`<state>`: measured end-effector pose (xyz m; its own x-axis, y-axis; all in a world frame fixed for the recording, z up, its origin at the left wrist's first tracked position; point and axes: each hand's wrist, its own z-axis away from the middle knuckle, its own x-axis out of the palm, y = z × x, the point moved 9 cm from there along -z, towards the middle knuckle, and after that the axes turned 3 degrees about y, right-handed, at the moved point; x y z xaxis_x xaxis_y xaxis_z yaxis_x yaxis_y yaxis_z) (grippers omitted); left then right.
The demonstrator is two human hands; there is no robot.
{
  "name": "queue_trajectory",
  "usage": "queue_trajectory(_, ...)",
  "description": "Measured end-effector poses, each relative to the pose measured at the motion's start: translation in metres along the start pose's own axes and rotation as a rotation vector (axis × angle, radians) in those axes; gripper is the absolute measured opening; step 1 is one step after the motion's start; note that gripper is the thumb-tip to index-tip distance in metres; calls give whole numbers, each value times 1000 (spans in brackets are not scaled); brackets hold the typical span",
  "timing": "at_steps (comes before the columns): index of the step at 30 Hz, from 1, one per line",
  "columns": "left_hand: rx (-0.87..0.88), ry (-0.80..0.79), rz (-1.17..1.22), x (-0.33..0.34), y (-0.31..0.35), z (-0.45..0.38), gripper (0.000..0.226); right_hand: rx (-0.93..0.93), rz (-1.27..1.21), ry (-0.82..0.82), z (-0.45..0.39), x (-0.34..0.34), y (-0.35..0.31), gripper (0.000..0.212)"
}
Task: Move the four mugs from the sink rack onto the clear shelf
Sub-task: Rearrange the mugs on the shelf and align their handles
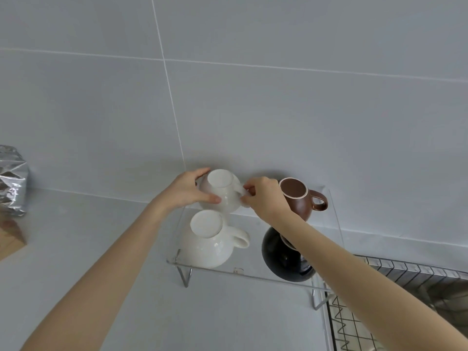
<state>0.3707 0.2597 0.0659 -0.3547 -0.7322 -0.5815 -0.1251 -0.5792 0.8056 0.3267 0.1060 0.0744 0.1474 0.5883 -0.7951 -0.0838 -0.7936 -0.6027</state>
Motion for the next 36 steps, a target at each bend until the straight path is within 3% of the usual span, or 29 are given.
queue_trajectory(4,34,35,77,-1,-2,-4,62,0,-63,9,-4,0,3,16)
queue_trajectory(7,42,119,23,-5,-1,-5,70,12,-98,29,-8,-1,6,16)
queue_trajectory(11,20,215,-40,-9,-2,1,60,3,-130,21,-15,0,5,16)
queue_trajectory(18,11,246,-77,-11,-4,3,56,-4,-149,27,-18,2,4,18)
queue_trajectory(30,-15,220,-74,-8,-13,-2,71,-30,-122,1,-20,4,5,19)
queue_trajectory(34,-58,196,-149,-3,-8,-1,95,-63,-24,-188,-16,-1,1,39)
queue_trajectory(36,-28,222,-156,-7,9,3,101,-72,-40,-175,-12,-25,-4,47)
